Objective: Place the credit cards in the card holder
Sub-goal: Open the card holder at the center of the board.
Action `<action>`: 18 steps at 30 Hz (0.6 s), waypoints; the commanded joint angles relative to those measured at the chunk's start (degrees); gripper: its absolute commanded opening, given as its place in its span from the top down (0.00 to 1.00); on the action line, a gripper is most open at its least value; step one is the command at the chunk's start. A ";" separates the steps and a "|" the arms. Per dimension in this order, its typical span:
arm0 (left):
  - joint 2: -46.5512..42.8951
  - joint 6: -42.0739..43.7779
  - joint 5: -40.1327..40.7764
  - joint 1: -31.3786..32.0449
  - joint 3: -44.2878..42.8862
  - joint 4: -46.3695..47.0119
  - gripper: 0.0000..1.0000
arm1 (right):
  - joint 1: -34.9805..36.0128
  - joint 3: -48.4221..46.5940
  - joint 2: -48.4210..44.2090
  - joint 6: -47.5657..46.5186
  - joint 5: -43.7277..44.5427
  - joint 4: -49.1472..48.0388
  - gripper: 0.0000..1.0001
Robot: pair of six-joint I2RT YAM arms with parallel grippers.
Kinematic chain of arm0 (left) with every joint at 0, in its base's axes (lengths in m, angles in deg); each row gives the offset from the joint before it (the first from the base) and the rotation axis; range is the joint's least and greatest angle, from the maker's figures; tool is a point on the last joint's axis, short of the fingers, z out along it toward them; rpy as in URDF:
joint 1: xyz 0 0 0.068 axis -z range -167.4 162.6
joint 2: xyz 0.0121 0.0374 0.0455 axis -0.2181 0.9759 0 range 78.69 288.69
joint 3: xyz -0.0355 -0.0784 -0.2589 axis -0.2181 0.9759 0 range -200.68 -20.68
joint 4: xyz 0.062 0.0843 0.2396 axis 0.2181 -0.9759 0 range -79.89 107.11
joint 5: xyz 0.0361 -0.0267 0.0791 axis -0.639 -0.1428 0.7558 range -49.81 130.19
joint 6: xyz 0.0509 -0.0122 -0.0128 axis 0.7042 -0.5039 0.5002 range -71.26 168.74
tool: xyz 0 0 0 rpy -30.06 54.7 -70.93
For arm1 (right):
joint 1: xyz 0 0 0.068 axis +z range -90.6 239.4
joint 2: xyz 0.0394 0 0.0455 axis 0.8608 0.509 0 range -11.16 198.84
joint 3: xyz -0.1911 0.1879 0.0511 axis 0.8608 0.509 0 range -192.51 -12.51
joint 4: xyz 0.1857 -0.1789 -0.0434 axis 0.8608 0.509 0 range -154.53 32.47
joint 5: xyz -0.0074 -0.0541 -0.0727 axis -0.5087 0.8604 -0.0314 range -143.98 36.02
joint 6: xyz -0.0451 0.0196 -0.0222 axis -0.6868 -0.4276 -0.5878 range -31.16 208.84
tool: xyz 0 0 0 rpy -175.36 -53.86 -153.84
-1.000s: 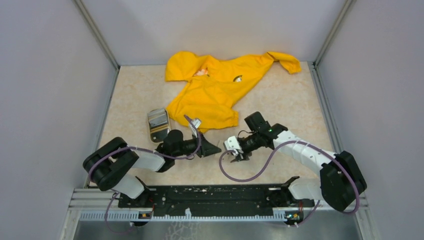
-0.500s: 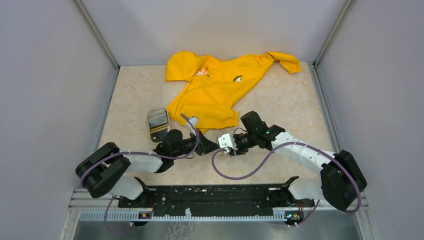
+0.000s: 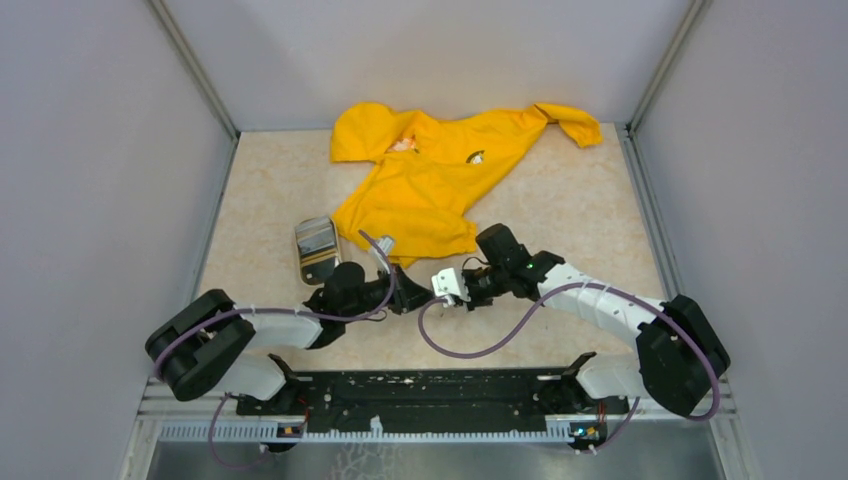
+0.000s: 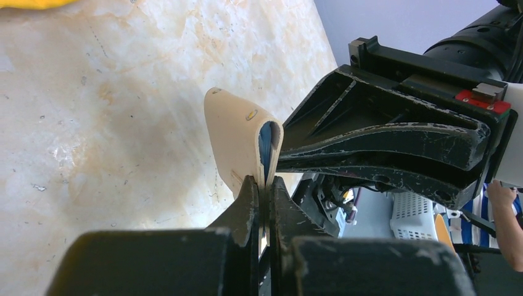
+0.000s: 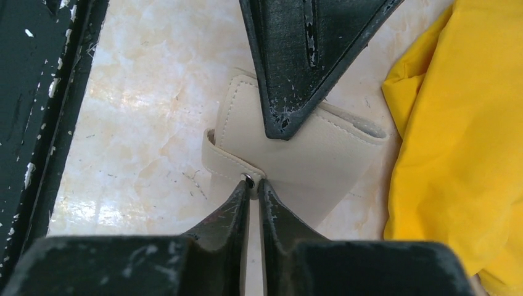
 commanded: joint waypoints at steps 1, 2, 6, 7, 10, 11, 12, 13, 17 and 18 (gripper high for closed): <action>-1.44 -1.01 3.43 0.04 0.54 5.22 1.00 | 0.97 -1.77 0.33 1.97 -3.80 1.24 0.95; -1.60 -1.02 3.91 0.03 0.76 5.15 1.00 | 0.96 -1.86 0.29 1.96 -4.01 1.38 0.98; -2.05 -1.48 6.31 0.03 1.32 3.81 1.00 | 0.93 -2.27 -0.11 1.88 -5.37 2.18 1.00; -2.11 -1.79 6.80 0.06 1.41 3.41 1.00 | 0.96 -2.31 -0.24 1.49 -5.92 2.51 1.00; -2.28 -2.92 8.87 0.04 1.71 2.29 1.00 | 0.93 -2.32 -1.00 -0.08 -8.54 3.94 1.00; -2.40 -3.29 9.66 0.02 1.72 1.62 1.00 | 0.98 -2.32 -1.27 -0.48 -9.73 4.32 1.00; -2.48 -3.61 10.42 0.02 1.72 0.96 1.00 | 0.93 -2.32 -1.46 -0.82 -10.17 4.63 1.00; -2.71 -3.84 11.17 0.02 1.72 0.19 1.00 | 0.92 -2.28 -1.53 -1.17 -10.93 5.07 1.00; -3.99 -4.87 14.21 0.02 2.10 -2.34 1.00 | 1.04 -2.16 -1.38 -2.05 -12.80 6.00 1.00; -4.34 -5.07 14.89 0.04 2.22 -2.73 1.00 | 1.19 -2.12 -1.36 -2.20 -13.01 6.11 1.00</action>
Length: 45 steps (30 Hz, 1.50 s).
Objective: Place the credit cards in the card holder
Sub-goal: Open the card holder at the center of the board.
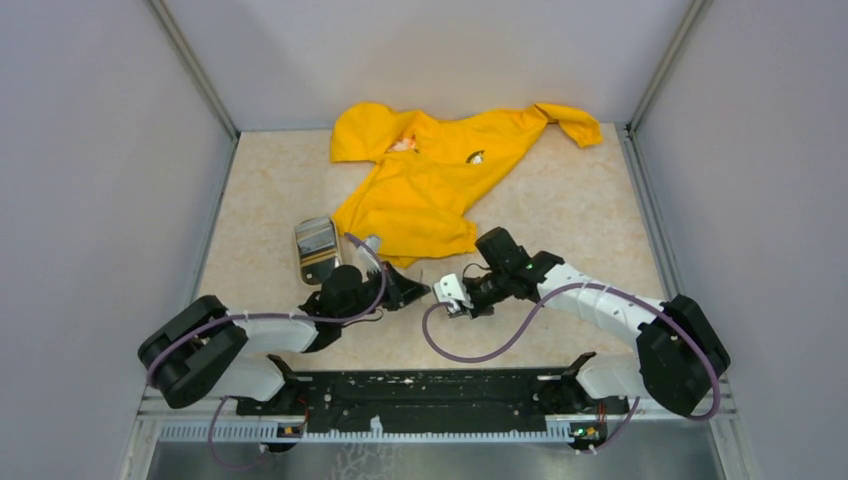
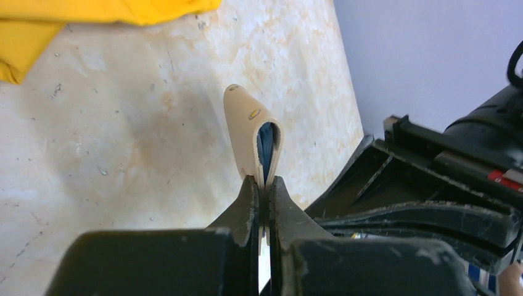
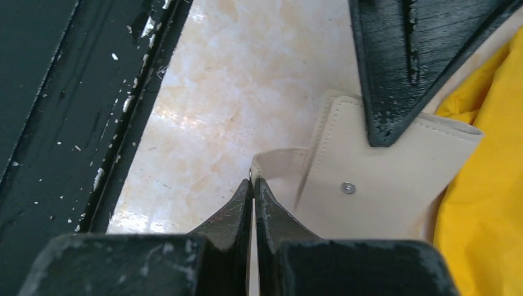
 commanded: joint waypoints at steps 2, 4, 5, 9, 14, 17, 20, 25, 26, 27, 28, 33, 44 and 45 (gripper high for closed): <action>-2.94 -2.02 6.45 -0.18 0.59 -0.62 1.00 | 1.32 -1.93 -1.26 -1.86 -6.16 2.14 1.00; -3.20 -1.88 6.28 -0.17 0.69 -0.45 1.00 | 1.74 -2.05 -0.71 -2.34 -6.39 2.64 1.00; -3.34 -1.83 6.03 -0.15 0.74 -0.25 1.00 | 1.85 -2.16 -0.41 -3.03 -6.87 3.42 1.00; -3.30 -1.98 4.86 -0.15 1.69 3.11 1.00 | 2.24 -2.99 0.76 -5.79 -8.48 6.60 0.90; -3.08 -3.88 3.24 -0.25 1.79 3.90 1.00 | 1.55 -4.28 -1.56 -5.37 -6.87 7.37 0.68; -2.90 -5.97 3.01 -0.26 2.08 4.23 1.00 | -0.90 -3.97 -3.68 -3.58 -7.55 5.72 0.64; -2.41 -8.14 2.54 -0.27 2.02 4.69 1.00 | -3.05 -2.60 -5.60 0.19 -5.15 1.15 0.60; -2.03 -13.85 3.47 -0.27 2.25 4.09 1.00 | -4.03 -0.59 -6.43 6.99 6.24 -7.05 0.49; -2.06 -15.26 3.68 -0.33 2.46 4.24 1.00 | -4.07 -0.45 -6.07 7.19 7.96 -7.56 0.47; -2.06 -16.56 3.81 -0.31 2.72 4.43 1.00 | -4.12 -0.36 -5.74 7.04 8.85 -7.73 0.45; -2.04 -18.01 4.06 -0.34 3.06 4.76 1.00 | -4.08 -0.28 -5.67 6.83 9.16 -7.59 0.41; -2.92 -25.11 5.89 -0.77 4.35 4.27 1.00 | -3.99 0.99 -6.25 5.49 9.90 -8.17 0.19; -2.32 -30.93 4.38 -0.97 4.36 5.98 1.00 | 0.41 0.89 -1.76 6.93 16.27 -10.36 0.18; -2.06 -31.12 4.06 -0.97 4.44 6.39 1.00 | 0.61 0.97 -1.70 7.45 16.70 -10.92 0.20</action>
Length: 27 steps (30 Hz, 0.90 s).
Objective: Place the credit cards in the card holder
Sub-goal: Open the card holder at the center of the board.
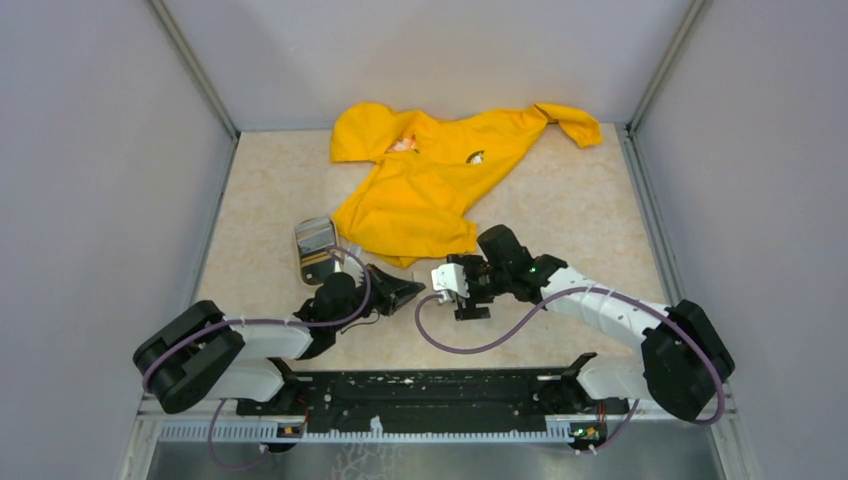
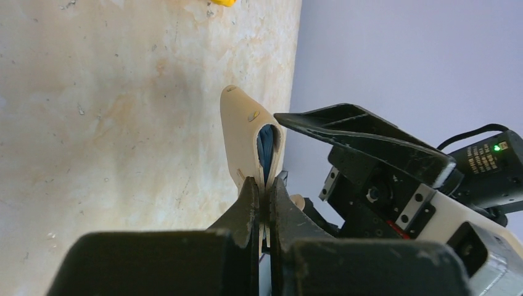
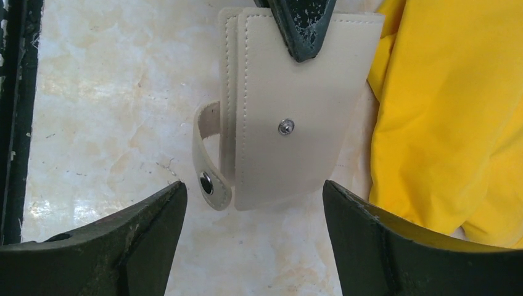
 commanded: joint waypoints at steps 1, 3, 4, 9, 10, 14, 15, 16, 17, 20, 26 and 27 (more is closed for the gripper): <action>0.64 -3.21 -1.28 -0.31 0.34 4.83 1.00 | 1.16 -0.42 0.56 2.48 3.22 -4.03 0.23; 1.16 -3.67 -1.61 -0.38 0.57 5.78 1.00 | 1.26 -0.34 0.44 3.12 3.77 -4.76 0.28; 1.40 -3.85 -1.69 -0.38 0.71 6.26 1.00 | 1.26 -0.34 0.39 3.35 4.18 -5.09 0.30; 3.27 -4.76 -2.93 -0.40 0.94 9.11 1.00 | 1.26 -0.42 0.36 4.36 5.34 -5.97 0.43; 3.70 -4.96 -3.19 -0.46 1.00 9.67 1.00 | 1.26 -0.54 0.32 4.44 5.28 -5.91 0.47; 5.43 -6.31 -3.71 -0.55 1.66 12.34 1.00 | 1.26 -0.93 -0.05 4.67 5.14 -5.67 0.60; 5.75 -6.62 -3.82 -0.56 1.84 13.00 1.00 | 1.26 -1.07 -0.22 4.67 4.78 -5.53 0.67; 6.13 -6.95 -3.89 -0.63 1.92 13.48 1.00 | 1.24 -1.19 -0.41 4.73 4.48 -5.31 0.73; 6.47 -7.33 -4.02 -0.64 2.05 13.73 1.00 | 1.26 -1.40 -0.53 4.86 4.06 -4.99 0.79; 7.51 -7.59 -4.51 -0.76 2.29 14.97 1.00 | 1.26 -1.89 -0.86 4.93 3.09 -4.35 0.92; 9.30 -7.30 -4.74 -0.86 3.26 19.34 0.85 | 0.55 -3.29 -0.93 6.64 0.79 -2.91 1.00; 9.62 -7.12 -4.88 -0.98 3.35 20.01 0.78 | 0.17 -3.51 -0.95 7.33 0.33 -2.99 1.00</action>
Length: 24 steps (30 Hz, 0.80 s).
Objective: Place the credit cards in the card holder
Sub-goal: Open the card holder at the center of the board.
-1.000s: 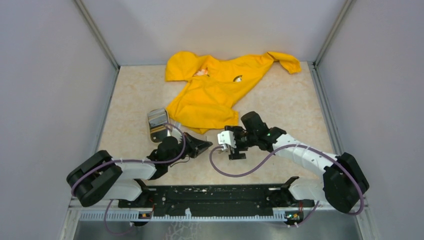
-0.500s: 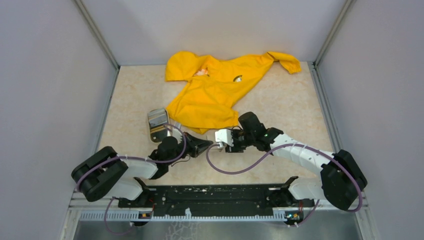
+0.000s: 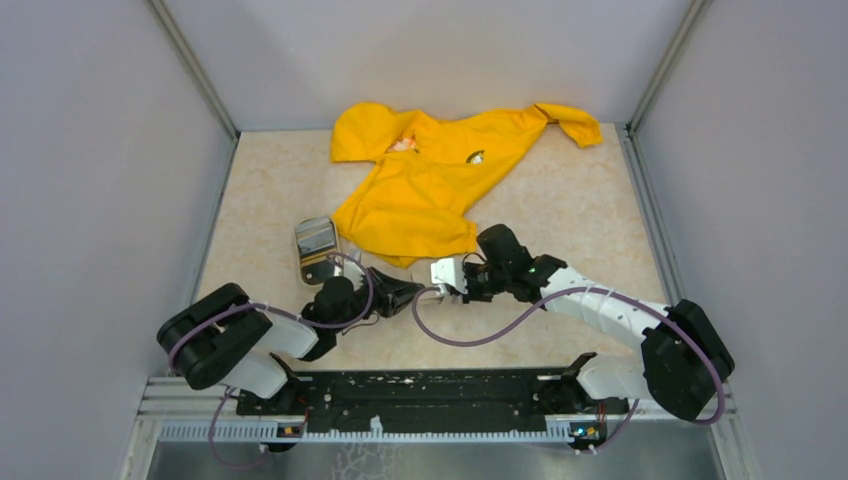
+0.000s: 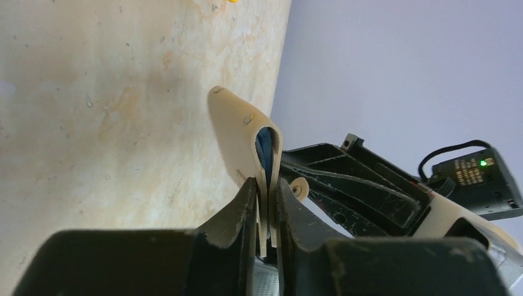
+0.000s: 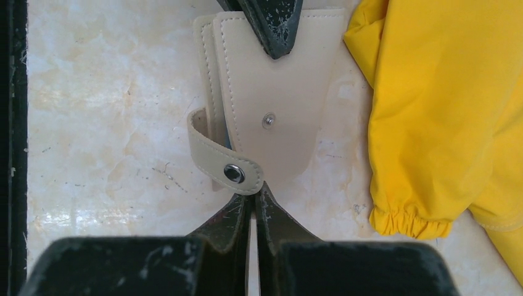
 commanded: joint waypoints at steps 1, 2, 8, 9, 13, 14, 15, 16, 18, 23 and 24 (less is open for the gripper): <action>1.54 0.07 -2.43 -0.08 0.84 8.15 0.68 | -1.20 -3.85 -1.58 2.70 -3.92 -0.80 1.00; 2.02 0.56 -2.70 -0.09 0.92 9.00 0.61 | -1.85 -4.01 -1.70 3.46 -5.29 -0.67 1.00; 6.26 7.88 -6.23 -0.58 1.36 18.26 0.13 | -5.94 -4.94 -2.83 7.61 -10.74 -0.28 1.00; 7.24 10.81 -7.59 -0.72 1.37 20.31 0.06 | -6.43 -5.17 -3.01 8.32 -11.31 -0.07 1.00; 12.21 18.99 -15.04 -1.90 1.22 29.16 0.01 | -8.63 -6.18 -3.30 9.93 -14.42 1.19 1.00; 13.54 20.24 -16.76 -2.18 1.27 31.65 0.01 | -9.08 -6.34 -3.42 10.76 -14.78 1.17 1.00; 15.20 21.58 -18.34 -2.45 1.28 33.88 0.01 | -9.52 -6.58 -3.43 11.14 -15.36 1.49 1.00; 16.78 22.63 -19.86 -2.78 1.24 36.16 0.01 | -9.96 -6.92 -3.46 11.34 -15.92 1.97 1.00; 19.93 24.55 -22.05 -3.26 1.24 40.24 0.01 | -10.91 -7.66 -3.39 12.45 -16.54 2.59 1.00; 22.88 29.85 -26.17 -3.68 -0.20 40.56 0.01 | -13.07 -8.54 -3.57 12.99 -18.82 4.10 1.00; 22.70 31.21 -26.21 -3.68 -0.15 40.55 0.01 | -13.43 -8.67 -3.56 13.08 -19.17 4.37 1.00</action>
